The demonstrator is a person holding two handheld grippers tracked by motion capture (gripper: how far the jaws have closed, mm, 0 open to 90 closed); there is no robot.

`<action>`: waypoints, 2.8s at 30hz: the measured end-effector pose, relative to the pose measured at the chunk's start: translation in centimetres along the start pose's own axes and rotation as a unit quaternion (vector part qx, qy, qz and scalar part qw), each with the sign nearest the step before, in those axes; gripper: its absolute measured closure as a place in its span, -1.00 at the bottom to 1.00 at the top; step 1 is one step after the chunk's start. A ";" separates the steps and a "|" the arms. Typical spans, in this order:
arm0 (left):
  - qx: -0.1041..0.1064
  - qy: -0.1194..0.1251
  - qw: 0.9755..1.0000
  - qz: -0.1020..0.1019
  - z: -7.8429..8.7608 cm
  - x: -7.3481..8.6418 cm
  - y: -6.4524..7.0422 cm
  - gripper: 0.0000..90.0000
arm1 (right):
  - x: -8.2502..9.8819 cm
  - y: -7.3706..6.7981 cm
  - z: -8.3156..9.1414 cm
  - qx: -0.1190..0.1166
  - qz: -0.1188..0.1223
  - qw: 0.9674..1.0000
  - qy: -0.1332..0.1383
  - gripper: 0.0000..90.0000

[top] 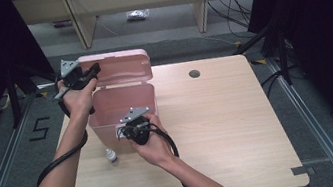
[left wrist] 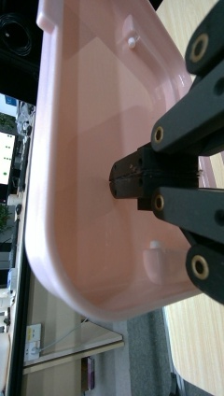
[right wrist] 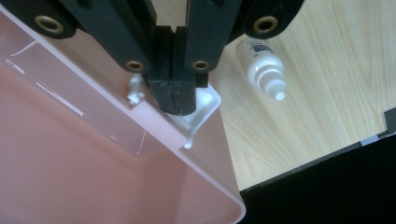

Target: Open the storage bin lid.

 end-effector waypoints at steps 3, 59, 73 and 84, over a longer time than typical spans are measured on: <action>-0.001 -0.003 1.000 0.000 -0.2 0.1 0.0 0.99 | 0.0 0.0 0.0 0.000 0.000 1.000 0.000 1.00; -0.021 -0.053 0.998 0.012 -3.6 2.3 -0.8 0.98 | 0.0 0.0 0.0 -0.002 0.001 1.000 0.002 1.00; -0.027 -0.068 0.997 0.010 -4.1 2.8 -1.0 0.98 | 0.1 0.0 0.0 -0.003 -0.003 1.000 0.001 1.00; -0.032 -0.077 0.996 0.014 -4.5 3.2 -1.3 0.98 | 0.1 0.0 0.0 -0.001 -0.001 1.000 0.002 1.00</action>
Point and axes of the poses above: each handheld gripper's, and its own axes: z roughly backward along the jaws, x roughly out of its underside, y roughly to its right, the point moved 4 cm from there along -z, roughly forward along the jaws, and after that the axes turned 10 degrees about -y, right-handed, at the moved point
